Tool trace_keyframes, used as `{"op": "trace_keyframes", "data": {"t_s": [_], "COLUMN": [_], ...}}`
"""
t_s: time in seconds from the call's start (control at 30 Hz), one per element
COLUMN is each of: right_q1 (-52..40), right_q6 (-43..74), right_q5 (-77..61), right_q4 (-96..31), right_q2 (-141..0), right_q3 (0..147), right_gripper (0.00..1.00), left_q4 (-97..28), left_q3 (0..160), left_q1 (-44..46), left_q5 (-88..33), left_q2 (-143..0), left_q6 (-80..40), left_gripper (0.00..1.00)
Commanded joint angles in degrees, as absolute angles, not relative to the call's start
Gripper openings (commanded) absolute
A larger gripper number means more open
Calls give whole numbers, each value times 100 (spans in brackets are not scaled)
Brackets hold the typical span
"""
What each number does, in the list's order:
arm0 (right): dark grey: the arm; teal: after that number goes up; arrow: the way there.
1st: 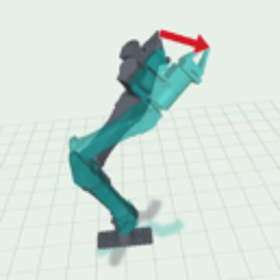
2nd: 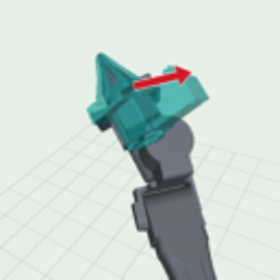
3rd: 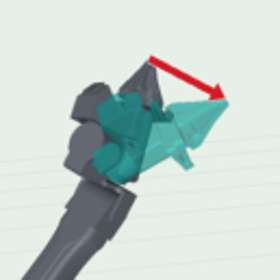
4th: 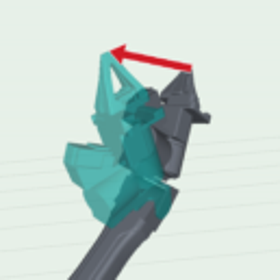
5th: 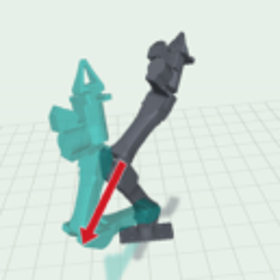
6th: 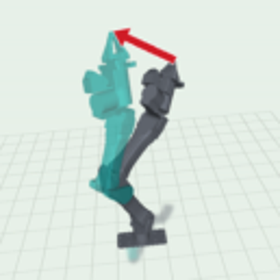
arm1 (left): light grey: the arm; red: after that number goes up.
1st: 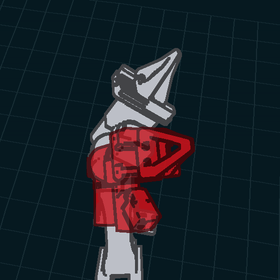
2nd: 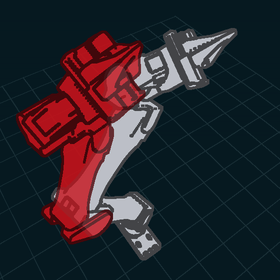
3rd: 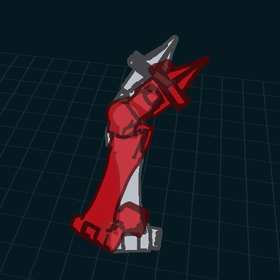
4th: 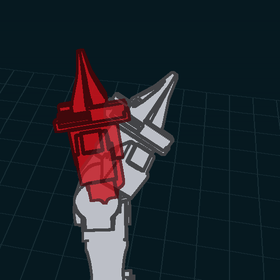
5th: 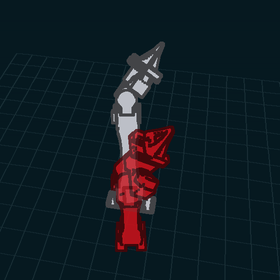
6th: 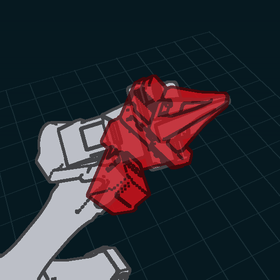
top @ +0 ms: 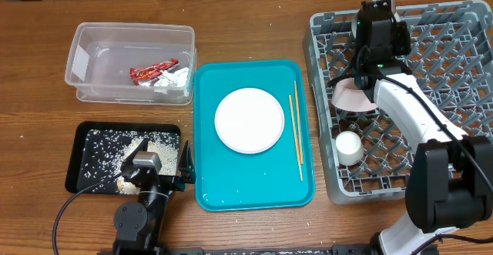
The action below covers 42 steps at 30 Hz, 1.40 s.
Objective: Sort waste into correct bins and load items into the dishwasher
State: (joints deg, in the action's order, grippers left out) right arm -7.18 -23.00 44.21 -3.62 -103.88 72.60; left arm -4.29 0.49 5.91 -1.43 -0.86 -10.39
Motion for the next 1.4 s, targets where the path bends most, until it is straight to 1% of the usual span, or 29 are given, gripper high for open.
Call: {"op": "trace_keyframes", "data": {"t_s": [0.0,0.37,0.6,0.63,0.67,0.7,0.77,0.8,0.83,0.97,1.17,1.27,1.37], "right_q1": [-744,-838,-1210,-1247,-1282,-1321,-1382,-1417,-1448,-1584,-1752,-1916,-2152], "right_q6": [-2624,-2617,-2620,-2613,-2561,-2493,-2370,-2359,-2359,-2359,-2324,-1984,-1286], "right_q5": [4427,4344,4831,4925,5015,5094,5201,5207,5205,5140,5137,5133,4971], "right_q4": [-327,-462,-506,-499,-497,-499,-499,-504,-504,-519,-705,-843,-1404], "right_q2": [-10401,-10659,-10659,-10659,-10650,-10634,-10573,-10519,-10464,-10060,-9384,-9021,-8617], "right_q3": [7279,7279,7279,7279,7279,7279,7279,7279,7279,7279,7279,7279,7282], "right_gripper": [4,4,4,6,15,31,37,45,49,55,55,60,61], "left_q4": [-440,-440,-438,-440,-440,-440,-438,-440,-438,-438,-438,-438,-440], "left_q3": [27,27,27,27,27,27,27,27,27,27,27,27,27], "left_q1": [613,613,613,613,613,613,613,613,613,613,613,613,613], "left_q5": [-130,-130,-130,-130,-130,-130,-130,-130,-130,-130,-130,-130,-130], "left_q2": [-27,-27,-27,-27,-27,-27,-27,-27,-27,-27,-27,-27,-27], "left_q6": [-1074,-1074,-1074,-1074,-1074,-1074,-1074,-1074,-1074,-1074,-1074,-1074,-1074], "left_gripper": [100,100,100,100,100,100,100,100,100,100,100,100,100]}}
